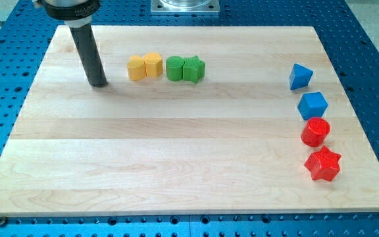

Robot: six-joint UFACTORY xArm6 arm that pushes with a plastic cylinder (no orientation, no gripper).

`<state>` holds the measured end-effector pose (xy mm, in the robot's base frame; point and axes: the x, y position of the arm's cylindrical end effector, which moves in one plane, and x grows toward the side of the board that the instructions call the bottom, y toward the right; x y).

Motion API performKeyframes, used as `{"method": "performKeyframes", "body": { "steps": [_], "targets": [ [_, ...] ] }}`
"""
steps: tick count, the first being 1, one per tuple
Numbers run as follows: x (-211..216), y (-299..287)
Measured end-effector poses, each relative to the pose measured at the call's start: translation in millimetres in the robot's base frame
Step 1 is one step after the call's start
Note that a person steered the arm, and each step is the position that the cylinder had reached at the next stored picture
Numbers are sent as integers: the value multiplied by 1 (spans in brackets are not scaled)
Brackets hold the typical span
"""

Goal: Move the yellow blocks horizontally to the green blocks

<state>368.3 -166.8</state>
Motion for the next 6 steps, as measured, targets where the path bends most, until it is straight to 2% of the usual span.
{"method": "performKeyframes", "body": {
  "steps": [1, 3, 4, 5, 6],
  "targets": [
    [-8, 52],
    [-15, 26],
    [-78, 58],
    [-82, 149],
    [-82, 162]
  ]
}}
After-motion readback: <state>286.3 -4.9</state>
